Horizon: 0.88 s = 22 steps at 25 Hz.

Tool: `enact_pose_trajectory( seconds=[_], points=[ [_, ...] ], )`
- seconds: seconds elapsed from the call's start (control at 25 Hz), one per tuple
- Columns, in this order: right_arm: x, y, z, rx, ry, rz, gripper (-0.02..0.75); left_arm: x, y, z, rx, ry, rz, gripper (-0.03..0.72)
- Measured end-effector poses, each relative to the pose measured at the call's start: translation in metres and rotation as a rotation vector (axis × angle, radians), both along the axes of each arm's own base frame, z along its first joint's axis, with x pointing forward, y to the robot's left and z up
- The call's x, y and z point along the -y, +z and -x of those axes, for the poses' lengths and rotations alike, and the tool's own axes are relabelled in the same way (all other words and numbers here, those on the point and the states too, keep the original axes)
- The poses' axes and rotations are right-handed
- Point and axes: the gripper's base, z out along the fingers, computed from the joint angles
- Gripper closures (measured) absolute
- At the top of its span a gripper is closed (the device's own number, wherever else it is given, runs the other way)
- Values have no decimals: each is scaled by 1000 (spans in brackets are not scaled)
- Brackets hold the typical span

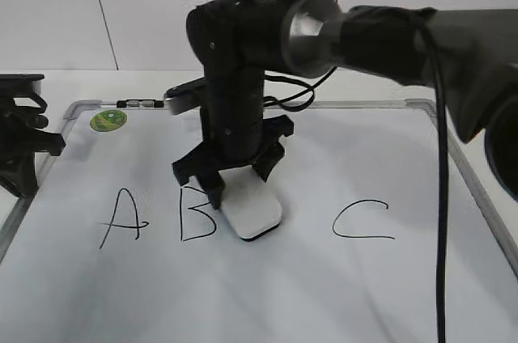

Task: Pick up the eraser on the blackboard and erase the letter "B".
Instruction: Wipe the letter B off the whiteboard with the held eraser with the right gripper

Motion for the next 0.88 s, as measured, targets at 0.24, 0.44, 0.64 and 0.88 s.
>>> enact_pose_trajectory(
  seconds=[0.24,0.44,0.64,0.88],
  points=[
    [-31,2,24,6,91,-17,207,-1,0,1,-11,-5,-8,651],
    [-38,4,28,8,107,-21,207,-1,0,2,-17,-11,-16,651],
    [-44,3,35,-12,115,-41,207,-2,0,2,-19,-12,-18,651],
    [-45,3,35,-12,120,-40,207,-2,0,2,-21,-12,-18,651]
  ],
)
